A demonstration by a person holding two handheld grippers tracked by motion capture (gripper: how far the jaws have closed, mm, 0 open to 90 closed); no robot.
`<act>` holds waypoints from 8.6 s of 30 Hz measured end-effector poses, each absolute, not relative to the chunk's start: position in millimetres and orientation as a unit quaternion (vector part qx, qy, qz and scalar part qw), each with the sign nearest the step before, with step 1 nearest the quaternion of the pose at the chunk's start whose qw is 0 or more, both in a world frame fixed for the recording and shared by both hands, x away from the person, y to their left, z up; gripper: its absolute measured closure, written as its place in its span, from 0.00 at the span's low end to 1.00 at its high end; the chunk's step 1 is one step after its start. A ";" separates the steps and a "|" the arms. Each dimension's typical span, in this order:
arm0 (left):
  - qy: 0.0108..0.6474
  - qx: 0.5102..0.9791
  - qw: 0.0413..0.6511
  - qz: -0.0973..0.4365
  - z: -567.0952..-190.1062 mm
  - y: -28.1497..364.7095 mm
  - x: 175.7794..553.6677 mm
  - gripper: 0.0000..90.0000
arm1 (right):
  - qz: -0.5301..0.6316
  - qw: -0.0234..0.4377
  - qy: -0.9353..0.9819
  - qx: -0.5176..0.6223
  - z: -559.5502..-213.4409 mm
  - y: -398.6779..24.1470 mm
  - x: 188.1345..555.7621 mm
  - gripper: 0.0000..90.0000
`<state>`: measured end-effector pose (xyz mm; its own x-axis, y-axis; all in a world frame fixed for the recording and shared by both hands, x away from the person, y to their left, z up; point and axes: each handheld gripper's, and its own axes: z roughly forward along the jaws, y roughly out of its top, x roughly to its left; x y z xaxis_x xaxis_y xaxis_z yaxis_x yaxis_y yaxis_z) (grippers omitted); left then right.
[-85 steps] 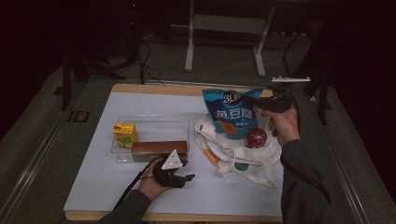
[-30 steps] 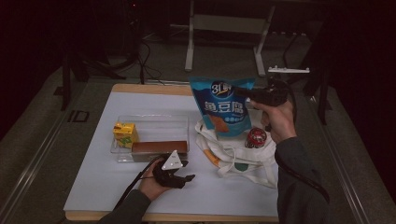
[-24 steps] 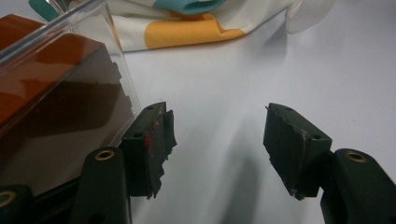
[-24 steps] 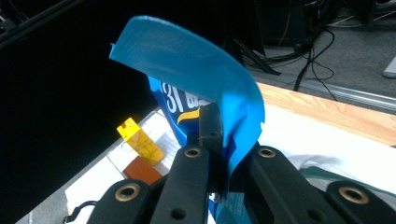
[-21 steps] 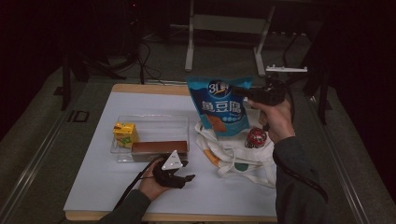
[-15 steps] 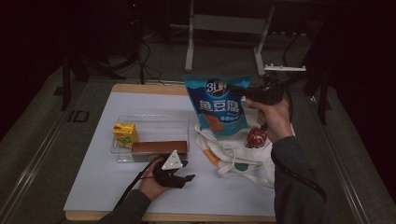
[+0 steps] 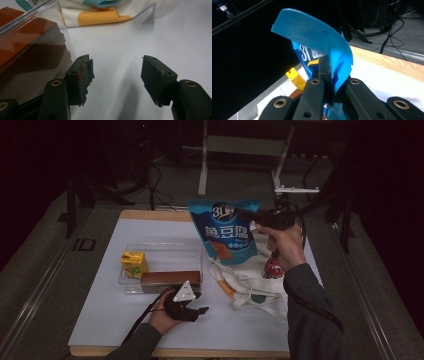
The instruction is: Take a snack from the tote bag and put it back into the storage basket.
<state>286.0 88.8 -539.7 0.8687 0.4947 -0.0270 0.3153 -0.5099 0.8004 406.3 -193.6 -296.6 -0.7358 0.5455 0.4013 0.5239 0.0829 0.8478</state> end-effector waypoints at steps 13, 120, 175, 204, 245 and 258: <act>0.235 0.861 0.439 0.100 -539.7 89.6 286.4 0.45 | 0.574 0.000 0.740 0.350 -291.5 -170.6 407.9 0.99; 0.220 0.854 0.454 0.125 -538.8 91.4 280.0 0.48 | 0.555 -0.099 0.739 0.368 -368.0 -4.5 454.1 0.99; 0.220 0.855 0.451 0.131 -538.9 90.2 278.4 0.47 | 0.461 0.019 0.819 0.341 -398.6 -52.5 445.7 0.71; 0.220 0.856 0.450 0.129 -538.9 90.0 278.9 0.47 | 0.407 0.037 0.861 0.304 -417.4 -14.3 433.0 0.90; 0.222 0.855 0.451 0.125 -539.0 90.2 279.6 0.47 | 0.425 0.031 0.854 0.298 -418.2 3.0 431.6 0.83; 0.224 0.854 0.452 0.124 -539.1 90.2 280.0 0.47 | 0.426 0.033 0.861 0.278 -403.3 -31.3 413.5 0.71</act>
<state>280.0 90.2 -539.1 0.8688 0.4951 0.0086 0.2711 -0.4902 0.8284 413.5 -31.3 -403.3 -0.8437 0.5061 0.1792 0.4497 0.4837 0.7509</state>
